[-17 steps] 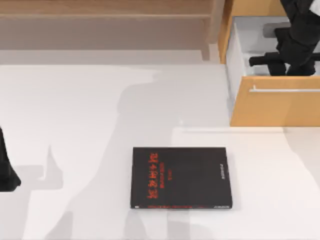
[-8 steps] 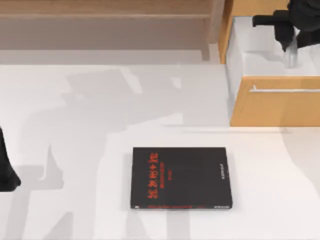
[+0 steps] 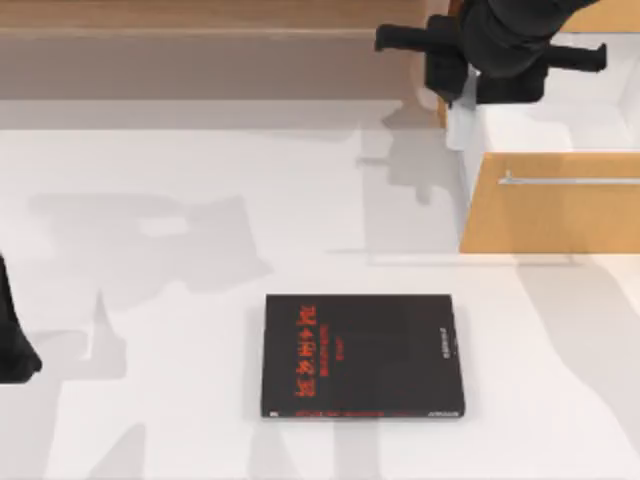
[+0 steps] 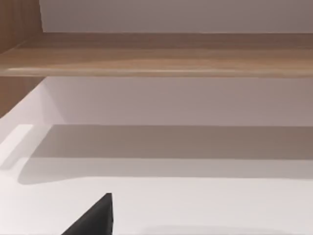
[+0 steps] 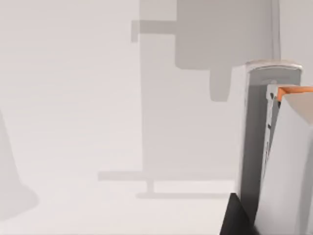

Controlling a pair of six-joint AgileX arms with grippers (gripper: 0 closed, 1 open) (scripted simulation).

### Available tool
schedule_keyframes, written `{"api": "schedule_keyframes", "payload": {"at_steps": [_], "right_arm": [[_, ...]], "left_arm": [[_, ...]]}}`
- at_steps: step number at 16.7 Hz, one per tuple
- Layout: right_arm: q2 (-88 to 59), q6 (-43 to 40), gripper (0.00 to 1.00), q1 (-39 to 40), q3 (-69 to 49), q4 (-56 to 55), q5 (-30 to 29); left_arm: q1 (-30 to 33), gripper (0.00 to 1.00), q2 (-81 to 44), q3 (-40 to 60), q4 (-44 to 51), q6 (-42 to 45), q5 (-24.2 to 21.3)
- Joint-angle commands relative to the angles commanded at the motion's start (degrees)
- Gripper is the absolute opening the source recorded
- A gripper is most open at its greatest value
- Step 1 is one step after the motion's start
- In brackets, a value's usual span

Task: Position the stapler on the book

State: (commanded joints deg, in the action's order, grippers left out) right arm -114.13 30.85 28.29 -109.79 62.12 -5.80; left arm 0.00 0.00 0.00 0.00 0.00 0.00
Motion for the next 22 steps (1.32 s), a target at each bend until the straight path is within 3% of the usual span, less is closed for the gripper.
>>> {"api": "schedule_keyframes", "payload": {"at_steps": [10, 22], "right_arm": [[-3.8, 16.7, 0.00, 18.1, 14.1, 0.5, 0.7], [-5.8, 17.5, 0.00, 18.8, 18.1, -3.6, 0.8]], "left_arm": [[0.0, 1.00, 0.0, 0.0, 0.0, 0.0, 0.0], [0.0, 1.00, 0.0, 0.0, 0.0, 0.0, 0.0]]}}
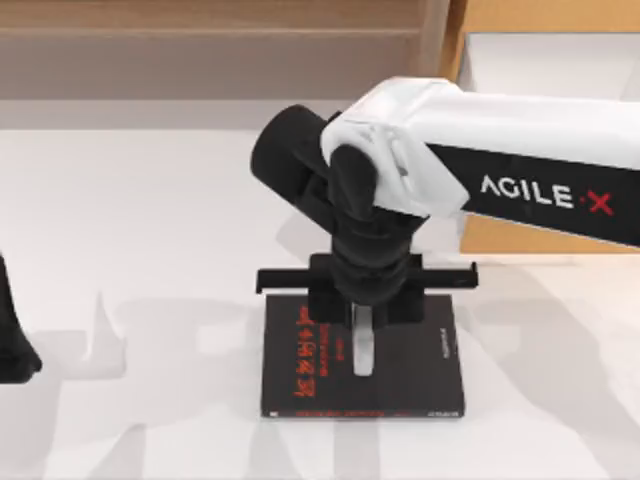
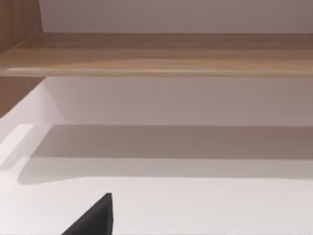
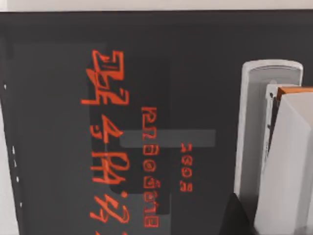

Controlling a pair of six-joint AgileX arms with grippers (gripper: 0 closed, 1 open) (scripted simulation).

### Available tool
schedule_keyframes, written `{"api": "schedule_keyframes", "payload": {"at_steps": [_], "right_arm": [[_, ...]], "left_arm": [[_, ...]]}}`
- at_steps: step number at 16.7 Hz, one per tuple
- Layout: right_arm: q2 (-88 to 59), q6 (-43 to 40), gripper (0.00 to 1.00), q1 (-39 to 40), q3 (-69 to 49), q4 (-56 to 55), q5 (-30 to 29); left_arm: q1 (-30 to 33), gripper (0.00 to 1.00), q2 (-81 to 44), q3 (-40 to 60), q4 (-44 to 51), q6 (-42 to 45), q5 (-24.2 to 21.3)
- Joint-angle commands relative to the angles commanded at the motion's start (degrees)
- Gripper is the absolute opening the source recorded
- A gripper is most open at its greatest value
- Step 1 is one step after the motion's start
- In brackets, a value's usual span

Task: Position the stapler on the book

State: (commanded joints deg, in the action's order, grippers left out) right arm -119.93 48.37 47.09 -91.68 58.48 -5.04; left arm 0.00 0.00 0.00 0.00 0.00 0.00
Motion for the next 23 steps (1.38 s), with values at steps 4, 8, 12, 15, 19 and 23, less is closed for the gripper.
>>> {"api": "schedule_keyframes", "payload": {"at_steps": [4, 8, 12, 15, 19, 23], "right_arm": [[-0.6, -0.1, 0.00, 0.0, 1.2, -1.7, 0.0], [-0.6, -0.1, 0.15, 0.0, 1.2, -1.7, 0.0], [-0.6, -0.1, 0.45, 0.0, 1.2, -1.7, 0.0], [-0.6, -0.1, 0.68, 0.0, 1.2, -1.7, 0.0], [-0.6, -0.1, 0.98, 0.0, 1.2, -1.7, 0.0], [-0.6, -0.1, 1.00, 0.0, 1.2, -1.7, 0.0]], "left_arm": [[0.0, 1.00, 0.0, 0.0, 0.0, 0.0, 0.0], [0.0, 1.00, 0.0, 0.0, 0.0, 0.0, 0.0], [0.0, 1.00, 0.0, 0.0, 0.0, 0.0, 0.0], [0.0, 1.00, 0.0, 0.0, 0.0, 0.0, 0.0], [0.0, 1.00, 0.0, 0.0, 0.0, 0.0, 0.0], [0.0, 1.00, 0.0, 0.0, 0.0, 0.0, 0.0]]}}
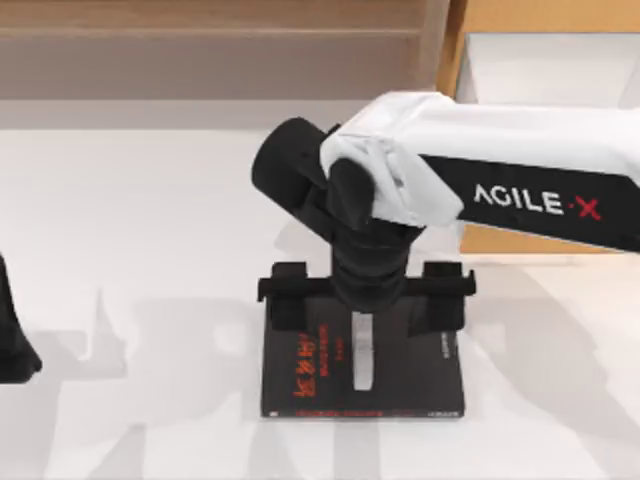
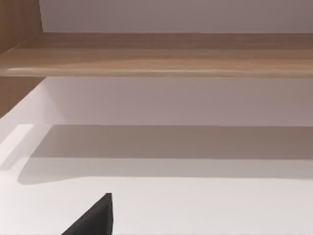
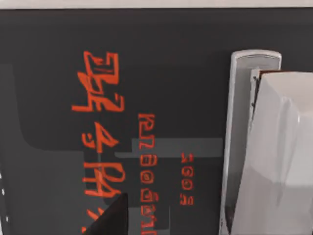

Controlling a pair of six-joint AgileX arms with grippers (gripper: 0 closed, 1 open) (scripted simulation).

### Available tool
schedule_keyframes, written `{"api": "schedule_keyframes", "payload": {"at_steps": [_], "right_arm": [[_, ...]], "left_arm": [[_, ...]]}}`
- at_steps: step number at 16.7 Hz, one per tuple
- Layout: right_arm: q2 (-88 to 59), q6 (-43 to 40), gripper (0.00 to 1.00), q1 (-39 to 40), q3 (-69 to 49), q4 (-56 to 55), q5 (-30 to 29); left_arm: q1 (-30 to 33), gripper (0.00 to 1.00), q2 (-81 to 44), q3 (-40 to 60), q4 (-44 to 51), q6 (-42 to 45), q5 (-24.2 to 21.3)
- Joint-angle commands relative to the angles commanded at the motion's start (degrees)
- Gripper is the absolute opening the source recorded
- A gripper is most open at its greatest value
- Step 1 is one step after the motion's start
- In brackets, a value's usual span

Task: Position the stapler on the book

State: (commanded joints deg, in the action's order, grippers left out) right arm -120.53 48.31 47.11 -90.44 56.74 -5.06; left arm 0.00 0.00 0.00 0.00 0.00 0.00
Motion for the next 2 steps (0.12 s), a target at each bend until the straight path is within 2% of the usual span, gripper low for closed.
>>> {"api": "schedule_keyframes", "payload": {"at_steps": [2], "right_arm": [[0.0, 0.0, 1.00, 0.0, 0.0, 0.0, 0.0]], "left_arm": [[0.0, 1.00, 0.0, 0.0, 0.0, 0.0, 0.0]]}}
